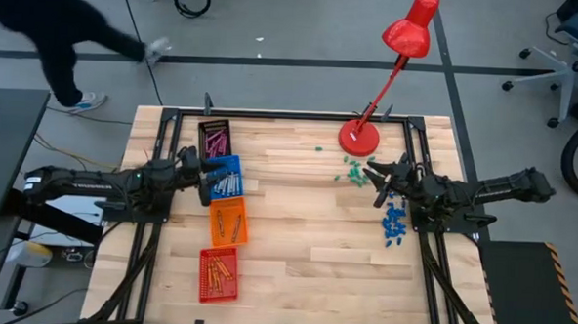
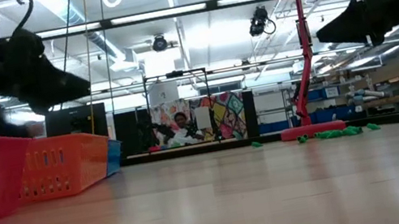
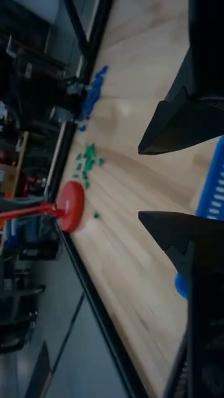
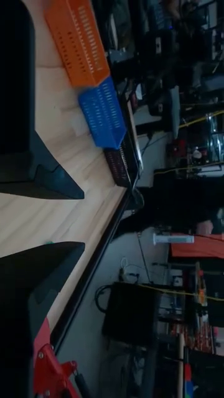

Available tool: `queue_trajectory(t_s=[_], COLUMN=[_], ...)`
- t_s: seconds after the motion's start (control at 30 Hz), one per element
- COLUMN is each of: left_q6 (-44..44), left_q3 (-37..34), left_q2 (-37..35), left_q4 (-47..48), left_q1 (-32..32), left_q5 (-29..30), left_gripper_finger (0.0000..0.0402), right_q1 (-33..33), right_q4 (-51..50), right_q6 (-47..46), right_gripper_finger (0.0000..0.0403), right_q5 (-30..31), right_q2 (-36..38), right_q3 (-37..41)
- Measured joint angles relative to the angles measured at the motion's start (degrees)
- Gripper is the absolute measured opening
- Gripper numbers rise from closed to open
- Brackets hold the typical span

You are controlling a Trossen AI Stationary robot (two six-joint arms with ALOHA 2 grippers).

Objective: Sort crayons
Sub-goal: Return to Home Position

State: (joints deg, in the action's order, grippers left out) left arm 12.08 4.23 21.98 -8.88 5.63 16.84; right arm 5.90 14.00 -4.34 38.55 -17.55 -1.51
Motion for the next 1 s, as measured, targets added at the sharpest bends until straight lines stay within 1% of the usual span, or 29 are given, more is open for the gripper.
queue_trajectory(t_s=[0.1, 0.2, 0.3, 0.37, 0.5, 0.6, 0.7, 0.8, 0.93, 1.0], left_q6=[-0.16, -1.46, -3.76, -5.03, -6.05, -5.48, -4.85, -5.12, -6.92, -8.71], left_q3=[0.05, 0.06, 0.06, 0.06, -0.1, -2.27, -3.71, -3.7, -3.72, -3.72], left_q2=[-0.21, -2.02, -5.27, -7.54, -10.89, -11.72, -11.39, -11.15, -11.15, -11.15], left_q4=[-0.81, 0.14, 2.28, 3.95, 4.4, 3.19, 1.48, 1.37, 1.39, 0.93], left_q1=[-1.36, -2.41, -3.19, -3.57, -4.79, -6.39, -8.23, -10.59, -13.78, -15.07], left_q5=[0.04, 0.34, 3.0, 4.67, 4.09, 2.99, 2.87, 0.74, 0.2, 0.19], left_gripper_finger=[0.0172, 0.0172, 0.0172, 0.0172, 0.0172, 0.0172, 0.0172, 0.0172, 0.0172, 0.0172], right_q1=[-0.15, -0.16, -0.15, -0.17, -0.16, -0.16, -0.15, -0.15, -0.15, -0.15], right_q4=[-2.83, -9.34, -15.53, -17.39, -17.52, -15.47, -14.96, -14.89, -14.97, -14.95], right_q6=[0.45, 0.53, -0.28, -2.29, -6.4, -7.82, -7.91, -7.63, -5.1, -5.43], right_gripper_finger=[0.0125, 0.0125, 0.0125, 0.0125, 0.0125, 0.0125, 0.0125, 0.0125, 0.0125, 0.0125], right_q5=[0.13, 0.46, 0.81, 0.78, 0.46, 0.37, 0.35, 0.09, -3.17, -3.78], right_q2=[1.93, 4.96, 8.37, 10.82, 14.38, 16.15, 16.96, 17.41, 17.37, 17.28], right_q3=[-0.51, -3.59, -5.76, -5.76, -4.28, -1.92, -0.6, -0.6, -0.62, -0.62])
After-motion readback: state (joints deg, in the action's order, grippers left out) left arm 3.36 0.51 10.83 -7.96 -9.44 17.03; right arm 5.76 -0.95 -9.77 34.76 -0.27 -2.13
